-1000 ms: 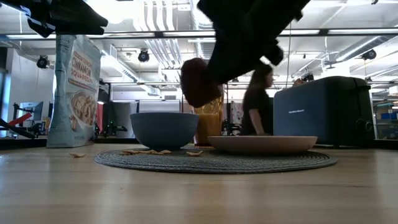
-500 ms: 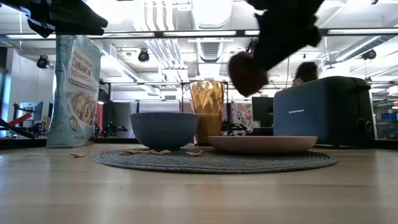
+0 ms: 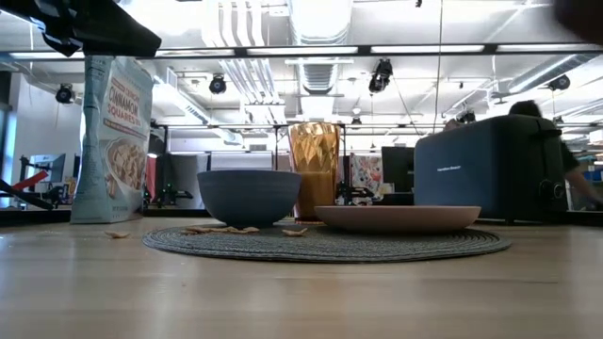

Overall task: Arrange a breakfast setting
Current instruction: Put the red apple on the gray table placemat, then put the bagel into the pink plate on the gray table placemat

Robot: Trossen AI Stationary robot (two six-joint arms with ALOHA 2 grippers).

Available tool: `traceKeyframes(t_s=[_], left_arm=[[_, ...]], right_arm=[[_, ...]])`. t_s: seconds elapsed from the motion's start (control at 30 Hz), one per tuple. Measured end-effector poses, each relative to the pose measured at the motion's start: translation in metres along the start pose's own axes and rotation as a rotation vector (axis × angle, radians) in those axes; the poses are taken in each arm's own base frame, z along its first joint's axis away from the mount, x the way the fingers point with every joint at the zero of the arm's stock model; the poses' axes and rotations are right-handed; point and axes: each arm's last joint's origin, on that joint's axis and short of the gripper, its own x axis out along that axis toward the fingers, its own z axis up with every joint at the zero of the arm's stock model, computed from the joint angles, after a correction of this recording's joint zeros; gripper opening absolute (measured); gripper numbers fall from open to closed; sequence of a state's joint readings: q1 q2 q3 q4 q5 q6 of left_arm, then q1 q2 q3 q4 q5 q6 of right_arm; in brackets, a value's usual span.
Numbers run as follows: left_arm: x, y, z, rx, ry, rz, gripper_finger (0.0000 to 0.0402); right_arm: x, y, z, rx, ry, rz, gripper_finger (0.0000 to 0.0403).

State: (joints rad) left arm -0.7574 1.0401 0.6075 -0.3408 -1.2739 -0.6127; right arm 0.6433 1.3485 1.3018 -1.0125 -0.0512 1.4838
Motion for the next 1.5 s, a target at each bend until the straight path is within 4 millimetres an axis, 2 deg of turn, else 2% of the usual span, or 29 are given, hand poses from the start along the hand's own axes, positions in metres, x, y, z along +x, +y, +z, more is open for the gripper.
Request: traceKeyframes(t_s=[0.13, 0.27, 0.43, 0.63, 0.83, 0.97, 1.07, 1.17, 1.23, 1.37, 1.5], left_arm=[[0.000, 0.000, 0.000, 0.009, 0.001, 0.001, 0.0200], [0.000, 0.000, 0.000, 0.012, 0.001, 0.001, 0.0200], [0.000, 0.000, 0.000, 0.012, 0.002, 0.001, 0.0200], [0.000, 0.000, 0.000, 0.011, 0.001, 0.001, 0.0200], [0.000, 0.000, 0.000, 0.008, 0.001, 0.001, 0.0200], [0.000, 0.000, 0.000, 0.007, 0.001, 0.001, 0.0200], [0.000, 0.000, 0.000, 0.005, 0.001, 0.000, 0.0200], [0.000, 0.000, 0.000, 0.005, 0.001, 0.000, 0.0200], [0.000, 0.000, 0.000, 0.004, 0.001, 0.000, 0.0200], [0.000, 0.000, 0.000, 0.006, 0.001, 0.000, 0.0200], [0.000, 0.000, 0.000, 0.006, 0.001, 0.000, 0.0200]], right_arm=[[-0.004, -0.007, -0.032, 0.179, 0.177, -0.084, 0.0150], [0.002, -0.009, -0.046, 0.299, 0.236, -0.166, 0.0150], [0.019, -0.008, -0.048, 0.335, 0.269, -0.264, 0.0165], [0.036, -0.007, -0.057, 0.333, 0.567, -0.405, 0.0208], [0.033, -0.012, -0.050, 0.300, 0.591, -0.453, 0.0224], [0.009, -0.020, -0.028, 0.261, 0.381, -0.479, 0.0224], [-0.013, -0.031, -0.004, 0.243, 0.093, -0.544, 0.0221], [-0.029, -0.039, 0.025, 0.187, -0.208, -0.442, 0.0219], [-0.039, -0.046, 0.046, 0.154, -0.345, -0.441, 0.0219], [-0.057, -0.073, 0.088, 0.181, -0.489, -0.596, 0.0219], [-0.081, -0.107, 0.132, 0.199, -0.525, -0.684, 0.0219]])
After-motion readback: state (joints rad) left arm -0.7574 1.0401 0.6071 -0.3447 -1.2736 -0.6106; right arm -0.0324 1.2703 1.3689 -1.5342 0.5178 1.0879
